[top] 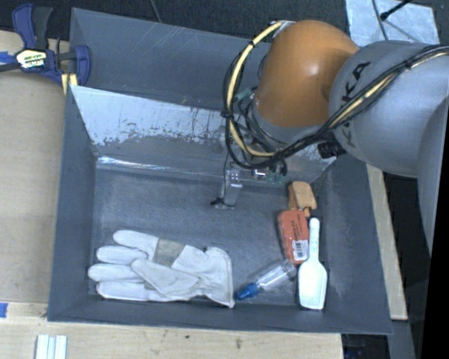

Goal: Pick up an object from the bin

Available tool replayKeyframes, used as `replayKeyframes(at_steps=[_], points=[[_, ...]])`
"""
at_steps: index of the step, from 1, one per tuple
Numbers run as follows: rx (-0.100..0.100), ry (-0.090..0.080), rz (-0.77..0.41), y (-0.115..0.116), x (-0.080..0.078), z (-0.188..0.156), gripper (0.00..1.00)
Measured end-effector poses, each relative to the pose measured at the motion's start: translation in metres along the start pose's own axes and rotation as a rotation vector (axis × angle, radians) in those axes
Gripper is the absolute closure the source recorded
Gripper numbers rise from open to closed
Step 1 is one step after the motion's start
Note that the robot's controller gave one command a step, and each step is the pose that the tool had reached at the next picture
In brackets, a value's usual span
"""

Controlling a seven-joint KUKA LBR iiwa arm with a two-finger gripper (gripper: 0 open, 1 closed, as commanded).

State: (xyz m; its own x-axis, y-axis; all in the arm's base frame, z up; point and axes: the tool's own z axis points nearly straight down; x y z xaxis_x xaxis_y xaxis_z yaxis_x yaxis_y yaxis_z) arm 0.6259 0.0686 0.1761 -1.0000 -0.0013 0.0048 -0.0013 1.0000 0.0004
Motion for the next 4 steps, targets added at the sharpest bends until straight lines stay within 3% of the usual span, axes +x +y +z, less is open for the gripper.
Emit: replayKeyframes(at_steps=[1,2,3,4], points=[[0.0,-0.009,0.001,0.0,-0.002,-0.005,0.0],[0.001,-0.018,-0.07,0.014,0.026,0.022,0.0],[0.0,-0.006,-0.12,0.052,0.054,0.056,0.0],[0.0,-0.007,-0.216,0.061,0.055,0.078,0.0]])
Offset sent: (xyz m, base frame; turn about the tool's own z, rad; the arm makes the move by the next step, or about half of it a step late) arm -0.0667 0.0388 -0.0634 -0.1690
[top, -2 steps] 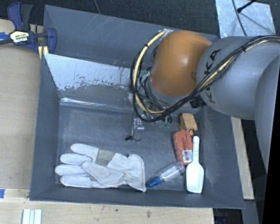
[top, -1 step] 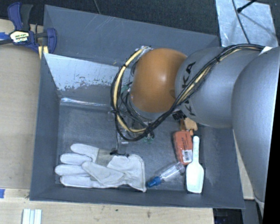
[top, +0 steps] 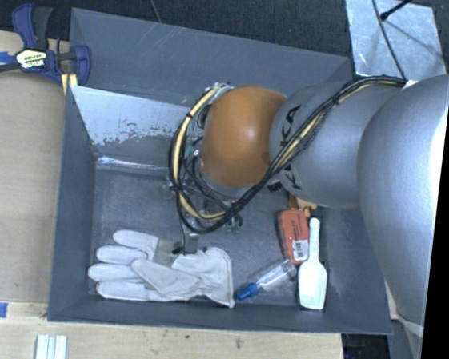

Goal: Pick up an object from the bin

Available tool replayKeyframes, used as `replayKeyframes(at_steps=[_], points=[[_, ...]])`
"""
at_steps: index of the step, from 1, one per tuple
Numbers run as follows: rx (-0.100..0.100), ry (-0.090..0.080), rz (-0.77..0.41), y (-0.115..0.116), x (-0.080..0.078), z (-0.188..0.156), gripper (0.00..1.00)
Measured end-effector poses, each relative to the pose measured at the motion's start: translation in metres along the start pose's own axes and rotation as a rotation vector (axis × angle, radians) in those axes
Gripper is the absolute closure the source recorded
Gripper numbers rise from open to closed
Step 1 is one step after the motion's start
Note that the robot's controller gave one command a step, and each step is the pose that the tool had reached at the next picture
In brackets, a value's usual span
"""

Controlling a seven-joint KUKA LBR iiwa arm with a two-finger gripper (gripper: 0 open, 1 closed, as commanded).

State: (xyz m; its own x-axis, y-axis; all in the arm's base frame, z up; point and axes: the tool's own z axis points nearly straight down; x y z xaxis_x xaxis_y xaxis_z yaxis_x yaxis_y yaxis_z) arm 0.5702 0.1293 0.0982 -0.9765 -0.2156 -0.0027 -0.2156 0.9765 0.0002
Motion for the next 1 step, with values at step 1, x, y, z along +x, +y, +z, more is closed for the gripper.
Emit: replayKeyframes(at_steps=[1], points=[[0.001,0.003,-0.052,0.0242,0.0027,0.0073,0.0]])
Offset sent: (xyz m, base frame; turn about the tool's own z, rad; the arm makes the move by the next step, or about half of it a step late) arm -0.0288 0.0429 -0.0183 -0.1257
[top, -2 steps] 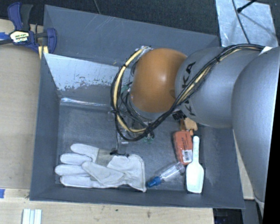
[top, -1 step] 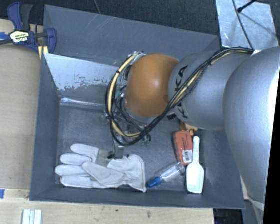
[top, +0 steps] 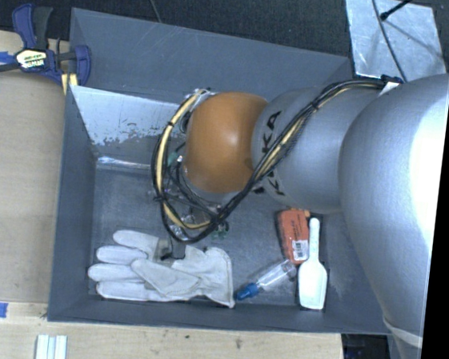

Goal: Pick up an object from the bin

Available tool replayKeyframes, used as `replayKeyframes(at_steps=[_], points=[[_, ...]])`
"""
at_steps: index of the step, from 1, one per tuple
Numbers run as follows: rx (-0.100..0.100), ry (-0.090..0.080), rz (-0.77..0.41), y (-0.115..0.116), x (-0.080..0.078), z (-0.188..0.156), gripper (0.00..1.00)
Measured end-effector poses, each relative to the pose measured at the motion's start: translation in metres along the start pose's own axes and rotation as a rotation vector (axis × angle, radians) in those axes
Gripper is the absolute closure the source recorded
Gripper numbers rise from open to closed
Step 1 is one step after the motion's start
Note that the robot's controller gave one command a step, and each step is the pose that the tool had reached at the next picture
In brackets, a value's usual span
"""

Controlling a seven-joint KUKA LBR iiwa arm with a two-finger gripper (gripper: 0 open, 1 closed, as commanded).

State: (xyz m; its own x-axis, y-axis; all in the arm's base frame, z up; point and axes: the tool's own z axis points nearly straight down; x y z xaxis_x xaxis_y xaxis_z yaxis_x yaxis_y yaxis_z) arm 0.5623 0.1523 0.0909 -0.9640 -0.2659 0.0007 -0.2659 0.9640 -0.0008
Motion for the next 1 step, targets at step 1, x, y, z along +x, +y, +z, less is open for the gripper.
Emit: replayKeyframes(at_steps=[1], points=[[-0.001,-0.003,-0.07,0.0215,0.0126,0.0088,0.0]])
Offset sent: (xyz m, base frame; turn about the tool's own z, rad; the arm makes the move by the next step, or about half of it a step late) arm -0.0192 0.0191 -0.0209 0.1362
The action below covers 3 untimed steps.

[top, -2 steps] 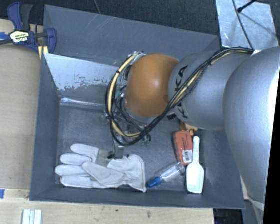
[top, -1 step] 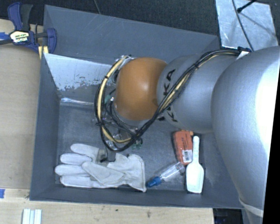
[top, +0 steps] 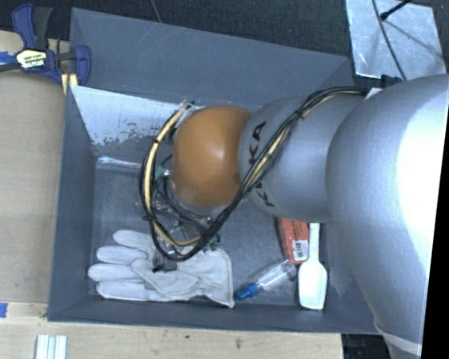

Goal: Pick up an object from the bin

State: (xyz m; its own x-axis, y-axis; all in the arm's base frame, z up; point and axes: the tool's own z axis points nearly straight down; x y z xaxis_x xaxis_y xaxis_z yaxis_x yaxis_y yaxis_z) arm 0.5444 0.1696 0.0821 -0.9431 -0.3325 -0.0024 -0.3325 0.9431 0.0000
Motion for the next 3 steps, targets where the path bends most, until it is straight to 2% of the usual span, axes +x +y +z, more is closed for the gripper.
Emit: replayKeyframes(at_steps=[1,2,3], points=[[0.0,0.003,0.207,0.002,0.0,0.012,1.0],[0.0,0.003,0.207,0.002,0.0,0.012,1.0],[0.0,0.0,0.17,0.023,0.009,-0.113,1.0]])
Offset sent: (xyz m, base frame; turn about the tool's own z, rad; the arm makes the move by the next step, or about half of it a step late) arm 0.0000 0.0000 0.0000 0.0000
